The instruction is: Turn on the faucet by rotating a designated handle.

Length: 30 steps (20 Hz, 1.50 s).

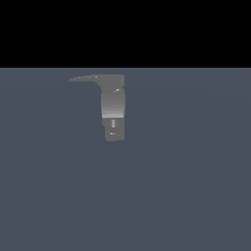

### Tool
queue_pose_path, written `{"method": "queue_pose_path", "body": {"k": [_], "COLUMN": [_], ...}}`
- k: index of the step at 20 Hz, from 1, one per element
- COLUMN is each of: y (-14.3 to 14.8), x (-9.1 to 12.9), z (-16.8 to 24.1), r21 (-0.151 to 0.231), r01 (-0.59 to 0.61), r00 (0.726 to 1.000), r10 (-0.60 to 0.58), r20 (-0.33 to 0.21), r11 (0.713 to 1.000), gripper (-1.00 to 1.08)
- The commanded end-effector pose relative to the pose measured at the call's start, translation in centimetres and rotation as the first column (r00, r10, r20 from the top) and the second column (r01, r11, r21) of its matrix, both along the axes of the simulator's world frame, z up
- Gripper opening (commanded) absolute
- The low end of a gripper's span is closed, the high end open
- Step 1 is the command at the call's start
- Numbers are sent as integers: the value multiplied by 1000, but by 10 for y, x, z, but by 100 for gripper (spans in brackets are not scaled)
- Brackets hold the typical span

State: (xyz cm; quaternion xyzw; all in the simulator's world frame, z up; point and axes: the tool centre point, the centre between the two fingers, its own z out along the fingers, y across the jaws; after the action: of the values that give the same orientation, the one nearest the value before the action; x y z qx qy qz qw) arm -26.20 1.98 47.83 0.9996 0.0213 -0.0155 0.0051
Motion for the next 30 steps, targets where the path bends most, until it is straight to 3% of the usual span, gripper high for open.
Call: {"method": "queue_pose_path", "body": {"k": [1,9,18,30], "y": [0,8,37,94], "x": [0,3,16,54], "z": [0,-4,-20,-54], "r21": [0,0,0,1], "r01": [0,31,140,363], "r00": [1000,1000,990,932], "r10": [0,-31,-140,-363], "r20": [0,0,2,4], "r11": [1000,1000,990,932], "gripper": [-100,-100,-100,-100]}}
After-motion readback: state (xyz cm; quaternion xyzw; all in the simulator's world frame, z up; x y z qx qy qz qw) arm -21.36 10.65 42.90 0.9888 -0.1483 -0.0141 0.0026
